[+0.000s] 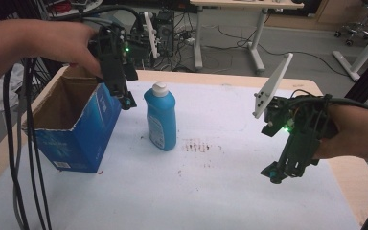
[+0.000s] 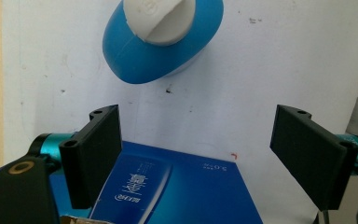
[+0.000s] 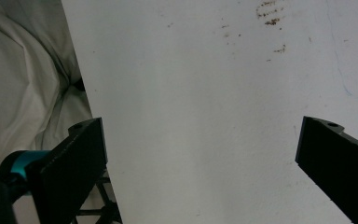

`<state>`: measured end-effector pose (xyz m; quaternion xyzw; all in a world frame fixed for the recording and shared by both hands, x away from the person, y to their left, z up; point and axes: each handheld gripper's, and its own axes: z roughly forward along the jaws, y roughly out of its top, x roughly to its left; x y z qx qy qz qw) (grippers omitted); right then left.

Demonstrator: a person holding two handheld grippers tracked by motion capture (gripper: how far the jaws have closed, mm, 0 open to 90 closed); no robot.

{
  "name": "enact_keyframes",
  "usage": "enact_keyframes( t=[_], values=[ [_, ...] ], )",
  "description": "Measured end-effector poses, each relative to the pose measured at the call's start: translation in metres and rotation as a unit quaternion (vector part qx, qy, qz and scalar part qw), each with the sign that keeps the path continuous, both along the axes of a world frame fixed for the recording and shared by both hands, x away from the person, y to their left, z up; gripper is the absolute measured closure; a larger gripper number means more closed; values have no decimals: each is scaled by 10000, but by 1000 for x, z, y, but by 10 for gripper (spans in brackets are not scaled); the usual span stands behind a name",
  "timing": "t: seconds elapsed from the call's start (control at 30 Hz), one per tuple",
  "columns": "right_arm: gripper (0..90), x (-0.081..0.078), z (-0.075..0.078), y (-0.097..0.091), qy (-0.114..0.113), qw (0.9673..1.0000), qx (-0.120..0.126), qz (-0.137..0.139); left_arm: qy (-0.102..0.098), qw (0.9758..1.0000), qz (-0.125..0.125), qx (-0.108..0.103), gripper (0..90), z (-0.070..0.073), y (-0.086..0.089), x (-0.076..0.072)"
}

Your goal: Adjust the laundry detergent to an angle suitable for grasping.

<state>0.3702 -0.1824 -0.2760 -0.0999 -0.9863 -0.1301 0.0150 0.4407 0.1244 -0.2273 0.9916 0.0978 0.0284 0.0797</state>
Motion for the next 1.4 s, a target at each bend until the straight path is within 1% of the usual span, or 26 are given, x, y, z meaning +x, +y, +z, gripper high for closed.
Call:
enact_keyframes(
  t=[0.13,0.17,0.2,0.27,0.33,0.4,0.5,0.63,0.77,0.97,1.13,1.4],
  values=[
    [10,0,1,-2,8,10000,31,7,9,10000,10,21,167,1,0,0],
    [10,1,1,-2,-7,10000,47,27,23,10000,11,28,167,0,0,0],
    [11,1,2,-3,-33,9999,95,-18,49,10000,26,46,167,0,-1,0],
    [11,2,2,-3,-39,9999,136,-1,48,10000,23,75,167,0,-2,-1],
    [10,2,2,-3,-48,9999,158,20,46,9999,31,100,167,0,-3,-2],
    [10,2,1,-3,-89,9998,163,-21,48,9999,3,108,167,1,-4,-3],
    [11,0,1,-3,-88,9998,203,-16,59,9999,48,119,167,2,-3,-4],
    [10,-4,2,-4,-56,9997,217,-78,26,9999,31,98,167,4,-3,-6],
    [10,-7,3,-5,-106,9996,235,-130,-11,10000,25,57,167,6,-3,-8],
    [11,-11,4,-8,-118,9995,243,-141,-10,10000,23,95,167,8,-4,-12],
    [10,-14,6,-9,-174,9992,335,-157,-51,9999,36,112,167,12,-5,-17],
    [10,-16,6,-10,-214,9990,359,-181,-84,9999,63,89,167,14,-4,-21]
  ],
)
